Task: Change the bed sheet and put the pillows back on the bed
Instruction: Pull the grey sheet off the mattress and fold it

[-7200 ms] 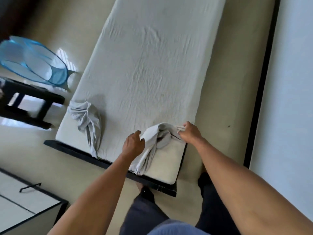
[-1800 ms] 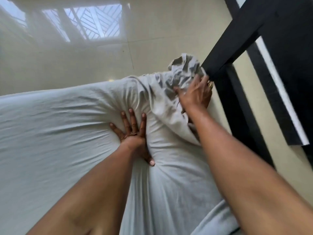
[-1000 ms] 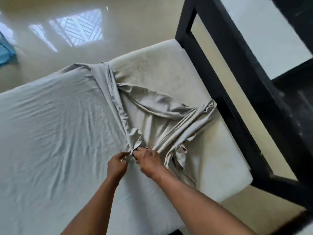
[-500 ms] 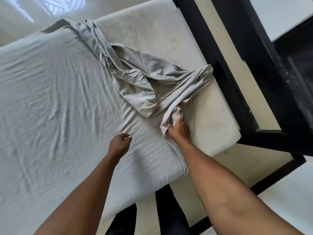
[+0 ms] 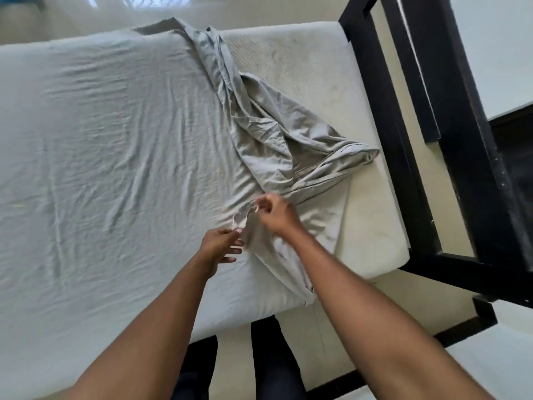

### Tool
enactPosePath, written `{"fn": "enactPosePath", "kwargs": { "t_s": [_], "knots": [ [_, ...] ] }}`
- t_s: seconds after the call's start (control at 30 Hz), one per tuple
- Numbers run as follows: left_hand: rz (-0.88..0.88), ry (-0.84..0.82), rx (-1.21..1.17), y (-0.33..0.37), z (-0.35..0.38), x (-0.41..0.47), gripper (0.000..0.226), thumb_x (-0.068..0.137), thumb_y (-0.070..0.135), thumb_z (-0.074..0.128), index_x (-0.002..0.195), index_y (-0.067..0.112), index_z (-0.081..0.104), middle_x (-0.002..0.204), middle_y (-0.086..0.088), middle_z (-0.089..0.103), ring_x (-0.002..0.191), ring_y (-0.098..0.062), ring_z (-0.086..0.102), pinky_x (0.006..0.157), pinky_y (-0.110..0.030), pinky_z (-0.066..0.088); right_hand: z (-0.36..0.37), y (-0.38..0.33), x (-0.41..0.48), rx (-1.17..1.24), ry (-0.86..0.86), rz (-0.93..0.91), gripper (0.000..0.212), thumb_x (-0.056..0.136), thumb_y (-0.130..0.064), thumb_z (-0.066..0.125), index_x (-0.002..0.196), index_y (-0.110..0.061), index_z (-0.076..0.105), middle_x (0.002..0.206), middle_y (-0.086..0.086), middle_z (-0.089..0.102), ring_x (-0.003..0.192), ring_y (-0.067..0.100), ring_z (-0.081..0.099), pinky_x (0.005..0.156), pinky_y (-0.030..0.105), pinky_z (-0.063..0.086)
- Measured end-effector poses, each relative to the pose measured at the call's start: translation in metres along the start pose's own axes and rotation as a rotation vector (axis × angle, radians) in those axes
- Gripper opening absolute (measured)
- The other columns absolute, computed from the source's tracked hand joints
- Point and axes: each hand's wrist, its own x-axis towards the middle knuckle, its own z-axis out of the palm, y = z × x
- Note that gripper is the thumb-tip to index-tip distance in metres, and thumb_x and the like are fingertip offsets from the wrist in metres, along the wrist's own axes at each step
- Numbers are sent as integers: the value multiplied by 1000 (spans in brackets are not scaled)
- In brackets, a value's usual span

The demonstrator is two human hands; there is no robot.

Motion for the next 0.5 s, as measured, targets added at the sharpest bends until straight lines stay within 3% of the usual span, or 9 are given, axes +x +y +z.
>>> {"fn": "enactPosePath", "kwargs": {
  "t_s": [0.07, 0.13, 0.23, 0.3, 0.33, 0.43, 0.5],
  "knots": [
    [30, 111, 38, -13, 13, 12, 7, 91, 7, 66, 92, 8, 73, 90, -18, 77, 77, -28, 71, 67, -35, 53, -21, 5, 28, -67, 200, 53, 25, 91, -26, 65, 115, -20, 72, 111, 6, 76, 104, 25, 71, 85, 28, 52],
    [62, 280, 84, -23, 26, 24, 8, 90, 19, 67, 87, 14, 71, 87, -13, 75, 79, -28, 70, 71, -37, 58, -38, 12, 58, -139, 351, 70, 32, 90, -35, 67, 117, -17, 68, 115, 9, 73, 108, 29, 68, 86, 31, 50],
    [140, 446, 191, -33, 42, 37, 65, 76, 66, 75, 113, 16, 57, 107, -2, 64, 97, -23, 62, 87, -41, 56, -42, 20, 102, -324, 266, 139, 84, 84, -56, 72, 147, -11, 40, 147, 16, 52, 134, 37, 51, 105, 42, 43],
    [157, 482, 170, -34, 56, 45, 89, 63, 76, 79, 122, 16, 49, 117, -4, 61, 106, -24, 60, 90, -42, 54, -36, 22, 121, -445, 141, 203, 114, 81, -60, 76, 161, -9, 12, 164, 17, 29, 148, 38, 34, 116, 49, 32],
    [158, 494, 123, -31, 62, 47, 90, 62, 72, 82, 122, 15, 47, 119, -6, 63, 108, -26, 62, 90, -41, 53, -33, 23, 128, -513, 136, 194, 110, 83, -57, 77, 160, -8, 16, 163, 18, 30, 146, 38, 36, 116, 49, 31],
    [120, 492, 82, -24, 72, 61, 64, 77, 44, 84, 122, 10, 53, 118, -13, 68, 110, -34, 64, 86, -37, 51, -27, 15, 141, -667, 251, 70, 41, 94, -30, 67, 130, -11, 60, 134, 18, 63, 125, 37, 59, 105, 42, 44],
    [96, 452, 120, -23, 67, 60, 41, 85, 37, 78, 111, 6, 68, 109, -16, 73, 104, -36, 67, 81, -36, 51, -29, -1, 136, -677, 281, 11, 24, 92, -17, 59, 114, -14, 69, 120, 17, 69, 113, 37, 66, 97, 40, 49]
  ]
}}
